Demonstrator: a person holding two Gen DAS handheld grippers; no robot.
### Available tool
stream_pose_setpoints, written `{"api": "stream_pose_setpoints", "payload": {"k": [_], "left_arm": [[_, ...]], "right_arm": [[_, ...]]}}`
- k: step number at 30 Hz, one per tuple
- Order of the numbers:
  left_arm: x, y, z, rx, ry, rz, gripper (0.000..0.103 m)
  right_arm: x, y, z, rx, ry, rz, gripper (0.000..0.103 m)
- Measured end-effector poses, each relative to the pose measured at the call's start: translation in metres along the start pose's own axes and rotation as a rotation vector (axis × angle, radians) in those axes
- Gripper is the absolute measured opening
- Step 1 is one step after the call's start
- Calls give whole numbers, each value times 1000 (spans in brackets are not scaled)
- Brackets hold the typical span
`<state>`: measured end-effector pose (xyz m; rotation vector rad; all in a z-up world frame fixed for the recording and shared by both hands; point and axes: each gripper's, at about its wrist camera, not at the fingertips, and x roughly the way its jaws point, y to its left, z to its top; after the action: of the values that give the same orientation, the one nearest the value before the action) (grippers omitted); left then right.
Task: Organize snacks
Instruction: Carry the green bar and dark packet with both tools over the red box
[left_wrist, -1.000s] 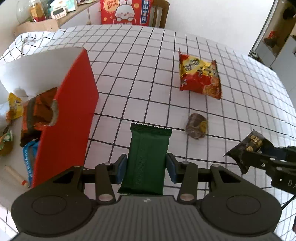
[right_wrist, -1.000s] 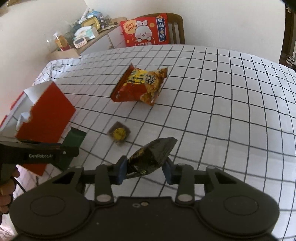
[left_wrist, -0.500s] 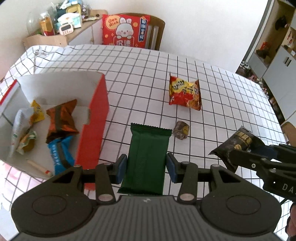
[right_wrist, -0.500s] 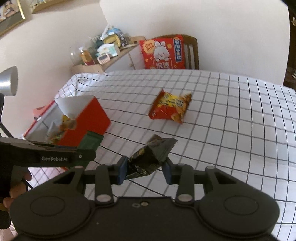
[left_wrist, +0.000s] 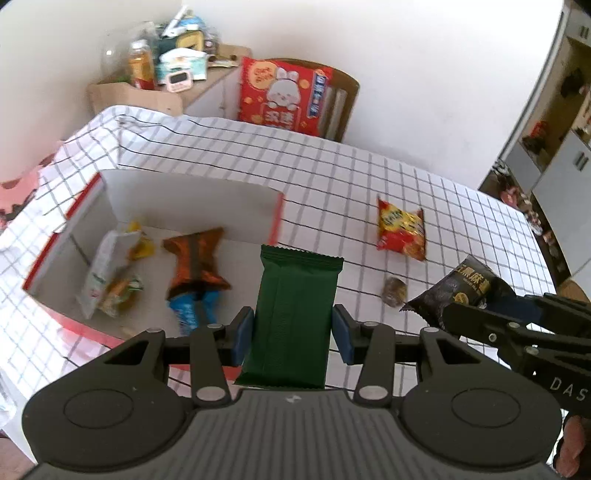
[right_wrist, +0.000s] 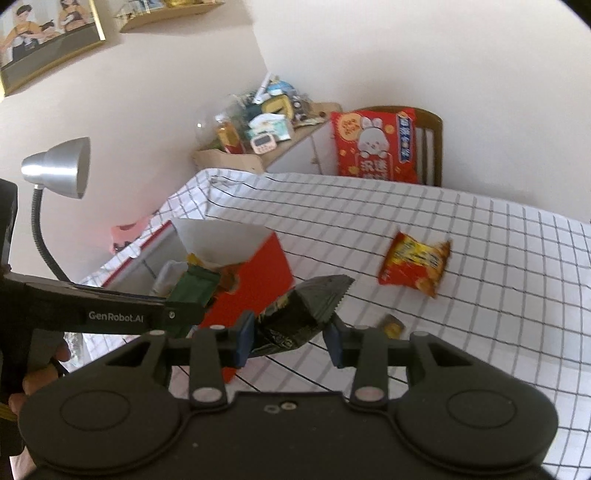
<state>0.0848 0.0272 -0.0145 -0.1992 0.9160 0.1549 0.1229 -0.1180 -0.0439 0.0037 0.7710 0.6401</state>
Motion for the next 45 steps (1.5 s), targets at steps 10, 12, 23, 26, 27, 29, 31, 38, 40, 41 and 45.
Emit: {"api": "stream_pose_setpoints", "payload": {"k": [10,12,23,26,27,29,31,38,40,41,45], "left_arm": [[-11,54,14,-44,-34,47,44],[-12,65,16,-51,-36,58,44],[2,127,27,-95,-14,120,44],[11,142,31,-99,-4,139,44],[14,147,33,-100,-1,143,45],[21,158,37,-105,8,154,44],[28,167,41,-105,18,159,44],[63,191,54,-113,79,183,45],[73,194,55,-111,98,188,45],[77,196,55,-111,106,191,45],[93,197,55,-101,140,191,45]], "right_arm": [[27,55,20,-72,-3,46,38],[36,64,23,-82,5,50,38],[91,104,30,-119,70,53,38],[108,112,31,-125,88,48,38],[115,115,32,-126,96,47,38],[126,119,33,-125,110,42,38],[138,123,32,-130,124,45,38],[181,140,29,-169,183,36,38],[191,146,27,-182,202,35,38],[196,148,26,-186,211,36,38],[214,153,22,-191,245,35,38]]}}
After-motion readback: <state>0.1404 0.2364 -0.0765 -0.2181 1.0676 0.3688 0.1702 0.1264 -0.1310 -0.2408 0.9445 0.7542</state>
